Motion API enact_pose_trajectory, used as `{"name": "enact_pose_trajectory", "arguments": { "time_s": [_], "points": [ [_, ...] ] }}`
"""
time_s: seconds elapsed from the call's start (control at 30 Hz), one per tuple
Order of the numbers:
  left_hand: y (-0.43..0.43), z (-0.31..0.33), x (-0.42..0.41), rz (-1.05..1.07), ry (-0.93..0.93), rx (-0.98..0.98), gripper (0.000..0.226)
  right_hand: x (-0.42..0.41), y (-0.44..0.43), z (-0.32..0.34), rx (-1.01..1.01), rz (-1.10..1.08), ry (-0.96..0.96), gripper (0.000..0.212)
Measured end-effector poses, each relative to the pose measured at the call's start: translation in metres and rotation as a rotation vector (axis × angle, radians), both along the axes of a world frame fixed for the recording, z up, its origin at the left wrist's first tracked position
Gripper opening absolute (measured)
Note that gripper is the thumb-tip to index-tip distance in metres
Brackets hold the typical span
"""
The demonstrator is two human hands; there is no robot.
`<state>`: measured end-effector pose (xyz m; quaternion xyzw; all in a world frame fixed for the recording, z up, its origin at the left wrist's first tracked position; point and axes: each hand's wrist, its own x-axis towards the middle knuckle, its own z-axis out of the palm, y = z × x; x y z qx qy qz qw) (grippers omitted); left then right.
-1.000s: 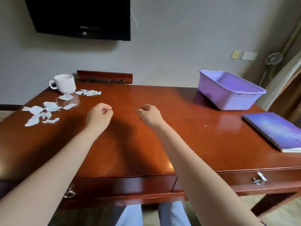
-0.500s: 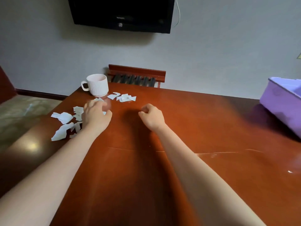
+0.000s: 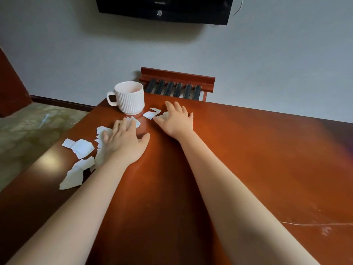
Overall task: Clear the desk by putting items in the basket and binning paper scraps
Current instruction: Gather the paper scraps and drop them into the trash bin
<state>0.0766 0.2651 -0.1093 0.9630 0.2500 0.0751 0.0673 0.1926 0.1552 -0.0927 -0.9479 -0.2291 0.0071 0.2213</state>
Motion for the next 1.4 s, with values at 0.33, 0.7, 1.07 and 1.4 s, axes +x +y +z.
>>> {"name": "enact_pose_trajectory", "arguments": {
  "time_s": [0.33,0.7,1.07,1.4],
  "points": [
    [0.001,0.001,-0.001,-0.013,-0.002,0.039,0.056,-0.001,0.007,-0.003,-0.153,0.197,-0.035,0.048],
    [-0.028,0.012,-0.037,-0.094,-0.29,-0.193,0.032,-0.073,-0.064,-0.011,0.008,0.223,-0.022,0.04],
    [-0.092,0.012,-0.104,-0.22,-0.268,-0.282,0.026,-0.158,-0.141,-0.013,0.109,0.123,-0.011,0.039],
    [-0.103,0.015,-0.142,-0.222,-0.317,-0.246,0.026,-0.195,-0.17,-0.005,0.38,-0.154,-0.076,0.037]
  ]
}}
